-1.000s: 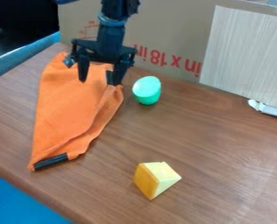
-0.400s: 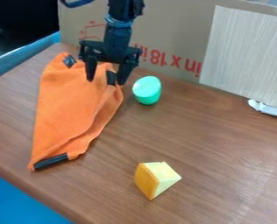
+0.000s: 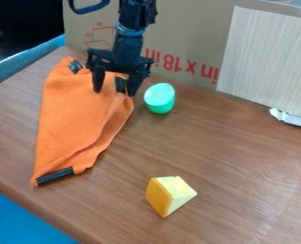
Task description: Unfold the cloth from top right to bottom left
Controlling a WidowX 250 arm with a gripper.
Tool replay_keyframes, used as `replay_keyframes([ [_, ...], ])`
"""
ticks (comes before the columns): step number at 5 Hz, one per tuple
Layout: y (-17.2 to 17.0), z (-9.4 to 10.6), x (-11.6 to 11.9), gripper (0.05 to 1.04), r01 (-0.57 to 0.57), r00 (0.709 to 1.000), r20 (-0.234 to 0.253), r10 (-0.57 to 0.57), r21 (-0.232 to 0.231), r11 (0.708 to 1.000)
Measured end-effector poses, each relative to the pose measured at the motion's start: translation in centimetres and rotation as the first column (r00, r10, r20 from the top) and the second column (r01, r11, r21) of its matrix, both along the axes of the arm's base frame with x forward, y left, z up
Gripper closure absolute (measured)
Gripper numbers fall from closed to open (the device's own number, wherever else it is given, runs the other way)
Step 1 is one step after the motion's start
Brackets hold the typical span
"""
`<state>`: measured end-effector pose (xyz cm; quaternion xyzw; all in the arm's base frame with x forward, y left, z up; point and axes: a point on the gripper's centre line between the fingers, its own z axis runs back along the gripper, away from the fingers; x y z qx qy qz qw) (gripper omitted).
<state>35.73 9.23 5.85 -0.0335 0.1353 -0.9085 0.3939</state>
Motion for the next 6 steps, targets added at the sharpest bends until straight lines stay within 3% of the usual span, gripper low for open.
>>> replay_keyframes([
  [2,0.3,0.0,0.4,0.698,-0.003,1.0,0.024,0.003,0.02,1.0],
  [3,0.2,-0.3,0.2,0.901,0.001,1.0,0.017,-0.001,0.009,1.0],
  [4,1.1,0.4,-0.5,0.995,-0.007,1.0,0.023,0.008,-0.034,0.999],
  [6,3.4,3.6,-2.3,1.005,-0.002,0.998,0.069,0.011,-0.124,0.992],
])
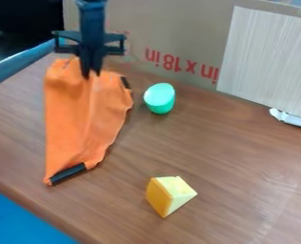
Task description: Unfold the cloth from top right to bottom left
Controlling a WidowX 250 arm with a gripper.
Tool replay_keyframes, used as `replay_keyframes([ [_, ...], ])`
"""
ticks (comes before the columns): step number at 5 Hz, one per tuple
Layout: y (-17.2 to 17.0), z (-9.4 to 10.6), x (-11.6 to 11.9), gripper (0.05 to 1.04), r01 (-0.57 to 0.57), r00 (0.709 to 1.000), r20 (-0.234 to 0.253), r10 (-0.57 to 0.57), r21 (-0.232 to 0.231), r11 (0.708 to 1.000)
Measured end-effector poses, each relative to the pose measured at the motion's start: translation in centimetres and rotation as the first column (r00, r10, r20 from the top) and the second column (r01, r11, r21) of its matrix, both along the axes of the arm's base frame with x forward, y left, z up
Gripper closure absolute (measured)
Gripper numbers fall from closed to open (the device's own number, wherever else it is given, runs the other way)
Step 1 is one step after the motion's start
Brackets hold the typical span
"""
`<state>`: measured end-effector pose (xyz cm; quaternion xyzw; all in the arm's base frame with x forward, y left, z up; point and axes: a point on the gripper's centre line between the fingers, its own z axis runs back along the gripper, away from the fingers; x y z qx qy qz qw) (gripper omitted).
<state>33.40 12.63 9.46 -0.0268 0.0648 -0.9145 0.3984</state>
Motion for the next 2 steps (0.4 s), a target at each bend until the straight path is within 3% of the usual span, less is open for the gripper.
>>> replay_keyframes([
  [1,1.2,0.9,-0.9,1.005,0.008,1.0,0.019,-0.007,-0.05,0.999],
  [2,2.5,1.3,-2.1,1.006,0.018,1.0,0.022,-0.016,-0.07,0.997],
])
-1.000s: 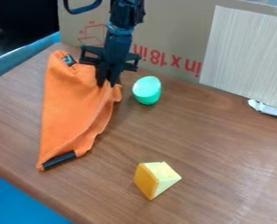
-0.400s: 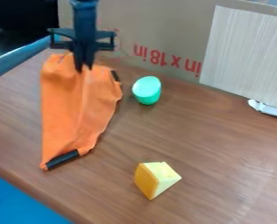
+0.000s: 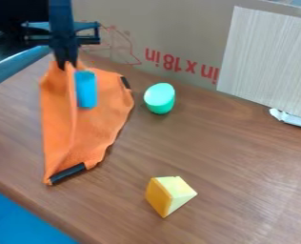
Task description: Unfold the cloth from top right to bottom left
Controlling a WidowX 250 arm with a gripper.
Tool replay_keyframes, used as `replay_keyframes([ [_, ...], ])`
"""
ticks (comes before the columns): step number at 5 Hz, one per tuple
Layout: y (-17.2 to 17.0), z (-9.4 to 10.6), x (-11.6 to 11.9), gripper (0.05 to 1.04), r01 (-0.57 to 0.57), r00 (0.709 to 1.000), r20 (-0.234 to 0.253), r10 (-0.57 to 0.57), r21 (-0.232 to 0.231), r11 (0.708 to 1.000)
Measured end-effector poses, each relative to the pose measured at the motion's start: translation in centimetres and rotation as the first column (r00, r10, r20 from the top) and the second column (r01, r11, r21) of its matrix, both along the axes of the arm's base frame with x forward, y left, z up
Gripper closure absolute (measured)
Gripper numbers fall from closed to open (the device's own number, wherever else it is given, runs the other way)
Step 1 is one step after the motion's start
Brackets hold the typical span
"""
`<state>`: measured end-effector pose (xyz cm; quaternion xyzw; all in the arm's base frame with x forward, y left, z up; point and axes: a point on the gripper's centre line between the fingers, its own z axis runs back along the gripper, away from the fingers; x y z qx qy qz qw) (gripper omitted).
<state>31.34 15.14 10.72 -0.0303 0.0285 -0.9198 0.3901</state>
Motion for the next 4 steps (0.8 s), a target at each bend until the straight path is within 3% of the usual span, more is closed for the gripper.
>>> replay_keyframes([
  [3,6.3,1.3,-5.0,1.007,0.003,1.0,0.031,0.0,-0.08,0.997],
  [4,7.6,2.6,-6.8,1.007,-0.004,0.998,0.06,0.01,-0.096,0.995],
])
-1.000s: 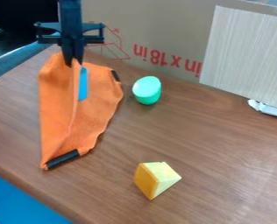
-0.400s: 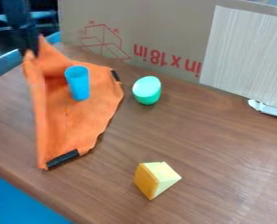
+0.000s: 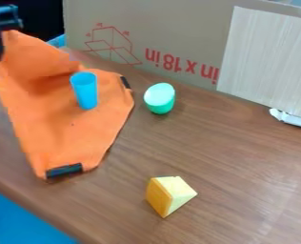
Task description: Unfold the cloth from top right to bottom left
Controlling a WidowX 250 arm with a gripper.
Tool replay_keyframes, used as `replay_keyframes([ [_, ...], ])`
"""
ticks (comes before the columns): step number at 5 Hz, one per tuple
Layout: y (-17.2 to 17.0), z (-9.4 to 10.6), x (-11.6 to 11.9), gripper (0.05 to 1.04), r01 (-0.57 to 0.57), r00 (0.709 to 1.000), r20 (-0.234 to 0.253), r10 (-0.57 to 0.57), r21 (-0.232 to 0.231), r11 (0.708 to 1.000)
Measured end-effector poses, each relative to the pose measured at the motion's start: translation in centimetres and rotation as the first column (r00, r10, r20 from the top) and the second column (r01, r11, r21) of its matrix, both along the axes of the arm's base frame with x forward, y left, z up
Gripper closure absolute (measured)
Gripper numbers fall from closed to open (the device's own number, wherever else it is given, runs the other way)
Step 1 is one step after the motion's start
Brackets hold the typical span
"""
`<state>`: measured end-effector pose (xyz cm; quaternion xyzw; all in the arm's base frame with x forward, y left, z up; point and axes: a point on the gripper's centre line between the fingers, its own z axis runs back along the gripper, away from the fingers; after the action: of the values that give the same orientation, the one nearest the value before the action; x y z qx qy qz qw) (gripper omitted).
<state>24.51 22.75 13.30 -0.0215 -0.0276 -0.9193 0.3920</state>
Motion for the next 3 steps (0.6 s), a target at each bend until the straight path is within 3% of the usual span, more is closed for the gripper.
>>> replay_keyframes([
  [3,3.5,-2.0,-3.7,1.007,-0.109,0.992,-0.051,0.111,0.042,0.993],
])
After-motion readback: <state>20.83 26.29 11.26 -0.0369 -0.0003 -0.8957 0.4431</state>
